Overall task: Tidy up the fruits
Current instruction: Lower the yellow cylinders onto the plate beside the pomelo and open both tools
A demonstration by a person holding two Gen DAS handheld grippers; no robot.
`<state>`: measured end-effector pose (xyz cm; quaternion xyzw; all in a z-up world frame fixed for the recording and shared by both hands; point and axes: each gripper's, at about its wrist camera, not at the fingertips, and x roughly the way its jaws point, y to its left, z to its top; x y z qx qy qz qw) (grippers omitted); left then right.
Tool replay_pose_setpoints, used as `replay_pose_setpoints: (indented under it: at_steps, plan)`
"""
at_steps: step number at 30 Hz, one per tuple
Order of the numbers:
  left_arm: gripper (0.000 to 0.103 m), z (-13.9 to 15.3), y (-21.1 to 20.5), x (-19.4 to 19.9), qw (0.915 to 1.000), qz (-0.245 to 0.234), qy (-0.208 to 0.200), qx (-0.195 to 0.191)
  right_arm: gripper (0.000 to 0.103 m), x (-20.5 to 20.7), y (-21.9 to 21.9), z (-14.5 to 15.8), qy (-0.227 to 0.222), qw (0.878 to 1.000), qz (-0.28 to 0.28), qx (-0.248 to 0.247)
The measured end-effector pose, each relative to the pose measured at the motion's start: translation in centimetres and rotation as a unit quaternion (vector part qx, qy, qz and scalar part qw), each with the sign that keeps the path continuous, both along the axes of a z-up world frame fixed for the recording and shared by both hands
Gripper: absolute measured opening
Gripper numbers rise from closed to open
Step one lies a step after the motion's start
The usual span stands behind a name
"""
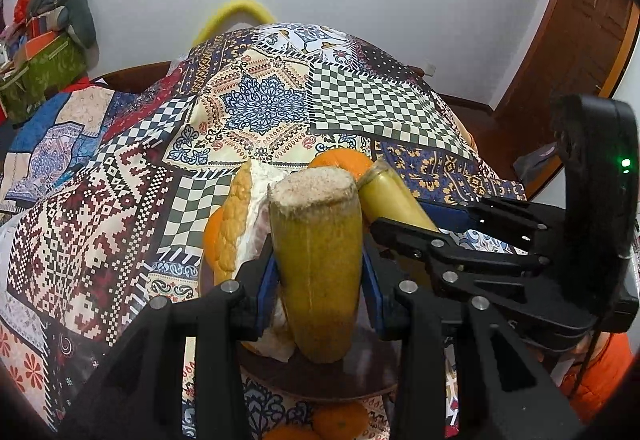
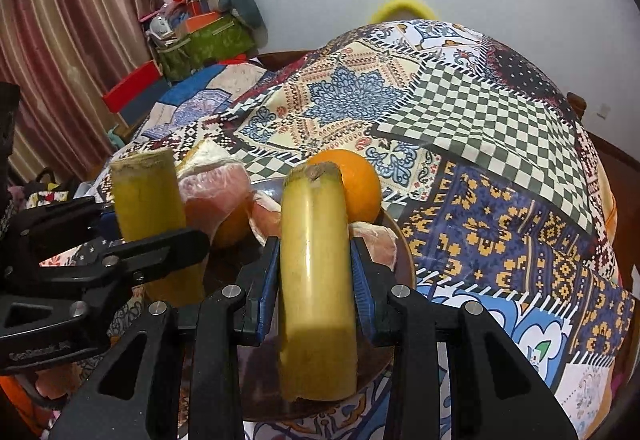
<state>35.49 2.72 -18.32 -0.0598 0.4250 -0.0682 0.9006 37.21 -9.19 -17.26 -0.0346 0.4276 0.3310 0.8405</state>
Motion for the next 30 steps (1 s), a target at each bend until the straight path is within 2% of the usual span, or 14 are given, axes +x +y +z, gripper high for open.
replay_pose_setpoints:
  at_steps: [9, 16, 21, 30]
  plan:
    - [0.038, 0.1, -0.1, -0.2, 0.9999, 0.006, 0.001, 0.008, 0.031, -0.5, -0.2, 0.7, -0.008, 1.000, -0.003, 0.004]
    - [0.038, 0.7, 0.0, -0.9, 0.9997, 0.020, 0.004, 0.013, 0.031, -1.7, -1.3, 2.9, -0.034, 0.999, -0.016, 0.013]
    - [0.050, 1.9, 0.0, -1.9, 0.9993, 0.026, -0.012, 0.024, 0.031, -2.8, -1.5, 3.9, -0.046, 0.999, -0.018, 0.011]
    - [0.051, 4.4, -0.2, -4.8, 0.9983, 0.027, -0.036, 0.037, 0.031, -5.2, -2.1, 5.3, -0.063, 0.998, -0.023, 0.009]
